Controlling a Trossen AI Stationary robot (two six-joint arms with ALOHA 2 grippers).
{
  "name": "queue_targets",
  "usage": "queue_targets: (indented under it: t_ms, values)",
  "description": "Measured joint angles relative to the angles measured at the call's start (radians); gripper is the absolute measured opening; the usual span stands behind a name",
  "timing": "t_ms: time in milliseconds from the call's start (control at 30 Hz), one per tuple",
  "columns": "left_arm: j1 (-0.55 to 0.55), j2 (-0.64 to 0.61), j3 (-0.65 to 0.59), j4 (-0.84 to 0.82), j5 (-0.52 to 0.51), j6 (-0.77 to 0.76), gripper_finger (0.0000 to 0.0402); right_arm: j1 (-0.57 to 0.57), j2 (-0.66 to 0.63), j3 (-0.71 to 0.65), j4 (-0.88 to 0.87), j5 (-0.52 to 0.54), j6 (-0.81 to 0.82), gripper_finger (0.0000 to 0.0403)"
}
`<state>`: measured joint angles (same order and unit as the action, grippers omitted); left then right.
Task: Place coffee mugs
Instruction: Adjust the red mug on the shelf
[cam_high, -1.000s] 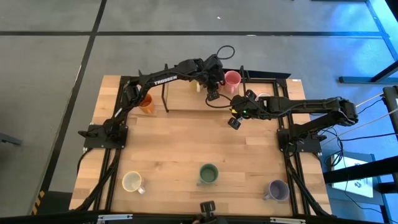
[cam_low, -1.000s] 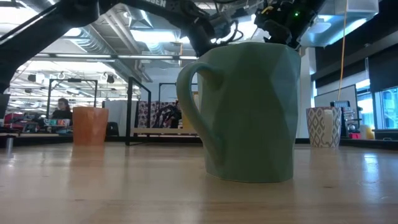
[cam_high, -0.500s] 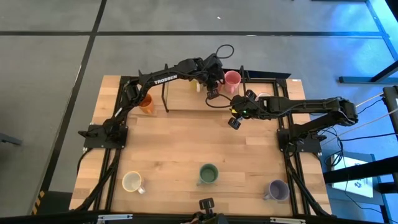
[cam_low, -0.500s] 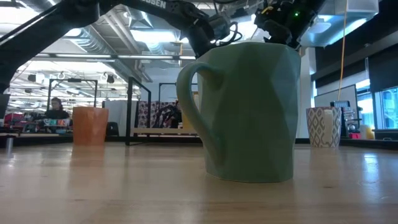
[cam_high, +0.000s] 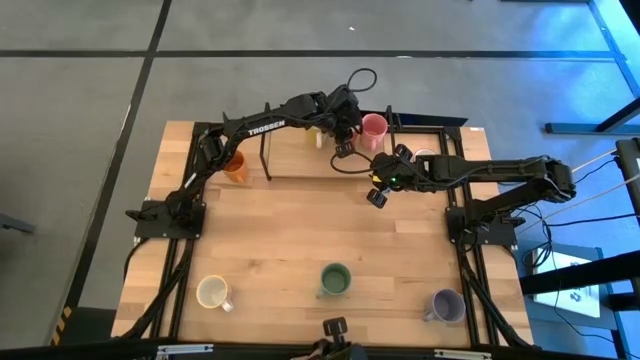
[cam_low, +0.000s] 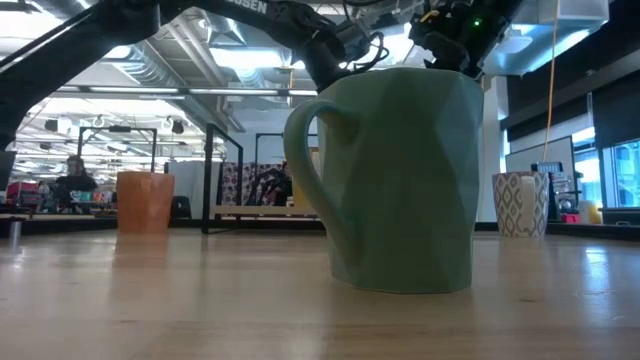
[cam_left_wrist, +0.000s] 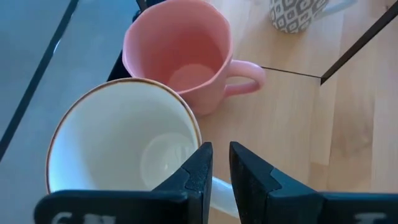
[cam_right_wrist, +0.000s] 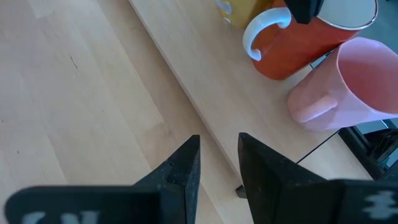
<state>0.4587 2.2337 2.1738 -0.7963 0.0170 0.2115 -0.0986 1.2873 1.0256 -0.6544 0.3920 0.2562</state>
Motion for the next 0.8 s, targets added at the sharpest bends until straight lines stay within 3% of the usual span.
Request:
queue_targets:
  t_ms: [400, 567, 800]
  values:
    - [-0.012, -0.120, 0.002, -0.145, -0.027, 0.054, 0.0048, 0.000, 0.000, 0.000, 0.001, 0.000, 0.000, 0.0097]
    - [0.001, -0.115, 0.001, -0.247, -0.033, 0.083, 0.0048, 0.000, 0.000, 0.000, 0.000, 0.000, 0.000, 0.0097]
    - [-0.002, -0.065, 0.000, -0.217, -0.023, 0.081, 0.0048, 0.000, 0.000, 0.000, 0.001, 0.000, 0.000, 0.0097]
